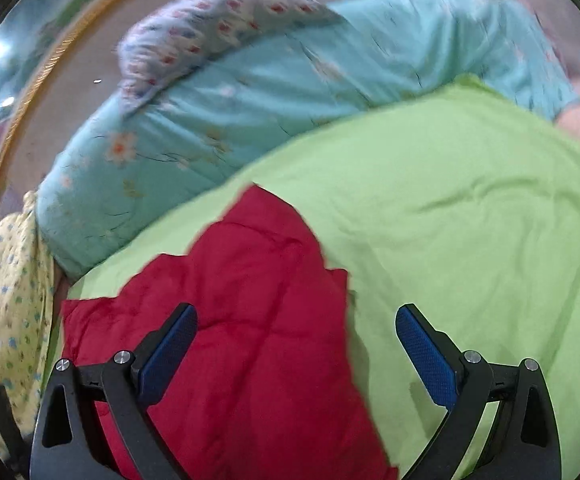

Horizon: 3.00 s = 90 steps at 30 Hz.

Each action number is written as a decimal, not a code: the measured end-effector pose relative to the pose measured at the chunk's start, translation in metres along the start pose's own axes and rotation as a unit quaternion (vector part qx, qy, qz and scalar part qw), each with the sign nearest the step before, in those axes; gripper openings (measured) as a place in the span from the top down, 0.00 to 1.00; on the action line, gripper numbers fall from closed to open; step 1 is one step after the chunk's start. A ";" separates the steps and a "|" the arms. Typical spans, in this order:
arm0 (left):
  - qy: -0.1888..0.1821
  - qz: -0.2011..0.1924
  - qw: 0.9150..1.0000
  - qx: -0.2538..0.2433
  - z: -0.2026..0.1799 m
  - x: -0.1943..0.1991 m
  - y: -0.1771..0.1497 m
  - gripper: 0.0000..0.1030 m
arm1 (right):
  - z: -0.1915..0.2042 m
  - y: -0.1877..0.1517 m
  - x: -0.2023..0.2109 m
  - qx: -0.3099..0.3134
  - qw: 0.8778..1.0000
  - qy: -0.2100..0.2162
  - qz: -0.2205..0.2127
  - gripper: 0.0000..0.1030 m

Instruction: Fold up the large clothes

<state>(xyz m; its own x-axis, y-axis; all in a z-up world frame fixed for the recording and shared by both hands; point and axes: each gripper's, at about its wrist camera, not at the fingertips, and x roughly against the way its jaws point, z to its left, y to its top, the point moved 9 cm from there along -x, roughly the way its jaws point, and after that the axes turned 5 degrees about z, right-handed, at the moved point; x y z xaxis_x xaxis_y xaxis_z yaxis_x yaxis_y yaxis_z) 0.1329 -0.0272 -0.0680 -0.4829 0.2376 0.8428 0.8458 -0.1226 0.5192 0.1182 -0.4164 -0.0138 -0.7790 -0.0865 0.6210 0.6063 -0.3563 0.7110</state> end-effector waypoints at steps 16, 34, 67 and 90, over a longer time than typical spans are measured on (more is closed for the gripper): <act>0.005 0.000 1.000 0.001 0.000 0.011 -0.002 0.12 | 0.072 -0.075 -0.058 0.165 0.975 -0.051 0.141 0.03; 0.036 0.019 0.999 -0.013 0.014 -0.005 -0.002 0.06 | 0.069 -0.072 -0.051 0.149 0.978 -0.054 0.138 0.03; 0.081 0.026 0.996 -0.024 0.019 -0.049 0.060 0.00 | 0.067 -0.045 -0.124 0.171 0.972 -0.053 0.151 0.02; 0.085 0.021 0.996 -0.023 0.019 -0.041 0.059 0.00 | 0.063 -0.042 -0.131 0.168 0.971 -0.059 0.157 0.00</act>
<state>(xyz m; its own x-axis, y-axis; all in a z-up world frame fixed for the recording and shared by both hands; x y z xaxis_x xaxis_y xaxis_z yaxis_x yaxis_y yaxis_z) 0.2069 -0.0256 -0.0751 -0.4812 0.0661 0.8741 0.8572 -0.1735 0.4849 0.2046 -0.3318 -0.1046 -0.5353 -0.0275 0.8442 0.8446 -0.0042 0.5354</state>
